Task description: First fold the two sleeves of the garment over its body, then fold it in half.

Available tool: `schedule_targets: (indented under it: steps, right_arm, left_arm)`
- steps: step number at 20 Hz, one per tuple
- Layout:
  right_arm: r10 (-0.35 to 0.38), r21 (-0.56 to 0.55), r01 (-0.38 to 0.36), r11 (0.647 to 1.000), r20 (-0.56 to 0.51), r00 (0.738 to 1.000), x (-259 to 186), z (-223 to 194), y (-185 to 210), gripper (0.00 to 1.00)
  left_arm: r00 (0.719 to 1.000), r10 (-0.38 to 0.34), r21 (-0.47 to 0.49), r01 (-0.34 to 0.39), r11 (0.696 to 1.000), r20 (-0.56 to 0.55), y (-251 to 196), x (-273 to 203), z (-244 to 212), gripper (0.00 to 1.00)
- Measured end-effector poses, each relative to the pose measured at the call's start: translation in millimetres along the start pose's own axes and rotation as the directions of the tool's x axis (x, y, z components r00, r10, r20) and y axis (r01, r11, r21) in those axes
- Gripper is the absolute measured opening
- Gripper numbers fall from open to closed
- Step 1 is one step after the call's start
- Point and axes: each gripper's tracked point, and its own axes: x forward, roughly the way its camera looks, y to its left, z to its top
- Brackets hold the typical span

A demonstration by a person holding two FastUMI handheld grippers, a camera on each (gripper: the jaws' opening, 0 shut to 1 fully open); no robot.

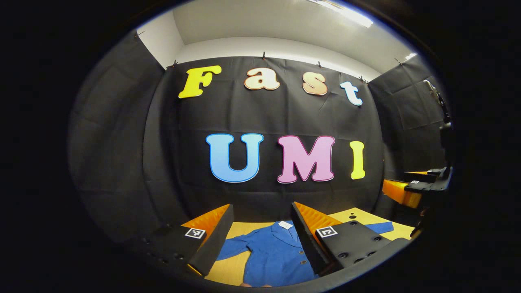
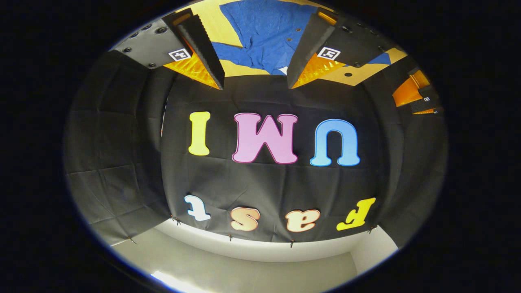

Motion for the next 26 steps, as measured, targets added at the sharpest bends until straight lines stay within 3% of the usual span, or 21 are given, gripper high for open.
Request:
schedule_targets:
  steps: [7,26]
  right_arm:
    - [-0.029,0.000,0.029,1.000,-0.016,0.999,11,-9,-18,0.97]
    - [0.030,0.022,-0.028,0.999,-0.085,0.996,71,-41,-23,0.96]
  left_arm:
    - [1.000,-0.016,0.012,0.016,1.000,0.005,-13,17,3,0.81]
    - [0.999,0.030,0.030,-0.030,0.999,-0.013,-22,60,1,0.81]
